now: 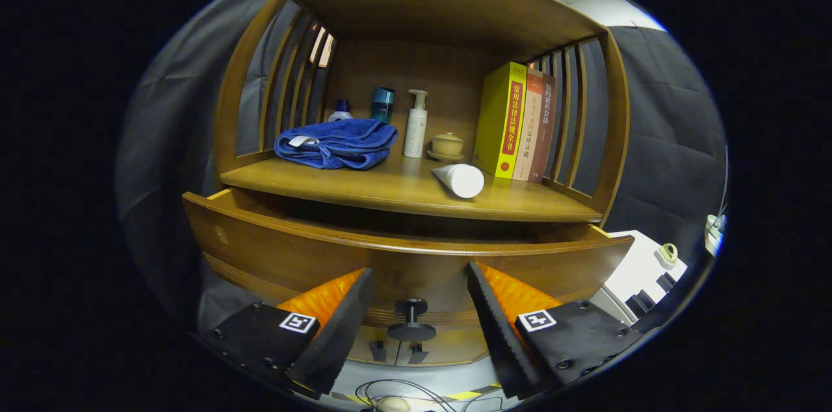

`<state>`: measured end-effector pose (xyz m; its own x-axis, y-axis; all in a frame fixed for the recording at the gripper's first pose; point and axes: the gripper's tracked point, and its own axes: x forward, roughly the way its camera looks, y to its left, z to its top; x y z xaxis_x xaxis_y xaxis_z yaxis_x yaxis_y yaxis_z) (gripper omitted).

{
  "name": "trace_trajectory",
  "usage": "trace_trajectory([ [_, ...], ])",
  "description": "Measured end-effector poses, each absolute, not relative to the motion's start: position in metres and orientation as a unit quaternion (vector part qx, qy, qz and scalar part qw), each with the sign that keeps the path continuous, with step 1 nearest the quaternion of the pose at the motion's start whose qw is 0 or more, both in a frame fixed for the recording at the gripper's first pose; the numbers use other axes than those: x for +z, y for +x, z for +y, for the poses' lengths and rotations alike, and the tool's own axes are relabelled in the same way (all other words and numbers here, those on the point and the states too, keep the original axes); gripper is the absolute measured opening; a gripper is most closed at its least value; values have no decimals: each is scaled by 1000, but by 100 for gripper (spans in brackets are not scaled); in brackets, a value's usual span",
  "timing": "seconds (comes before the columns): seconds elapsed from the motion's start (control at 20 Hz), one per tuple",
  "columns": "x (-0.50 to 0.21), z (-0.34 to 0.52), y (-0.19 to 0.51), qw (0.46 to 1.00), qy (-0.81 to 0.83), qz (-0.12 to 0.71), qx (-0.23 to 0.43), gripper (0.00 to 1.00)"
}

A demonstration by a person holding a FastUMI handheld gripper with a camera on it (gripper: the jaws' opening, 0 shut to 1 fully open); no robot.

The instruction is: Pull open the drawer, take out the items inside it, and place them on the countertop above the cabinet.

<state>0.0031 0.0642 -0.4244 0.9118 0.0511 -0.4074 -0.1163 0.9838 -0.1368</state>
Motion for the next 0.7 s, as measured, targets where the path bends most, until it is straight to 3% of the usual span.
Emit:
trace_trajectory([
  [0.7,-447,62,48,973,-46,220,47,97],
])
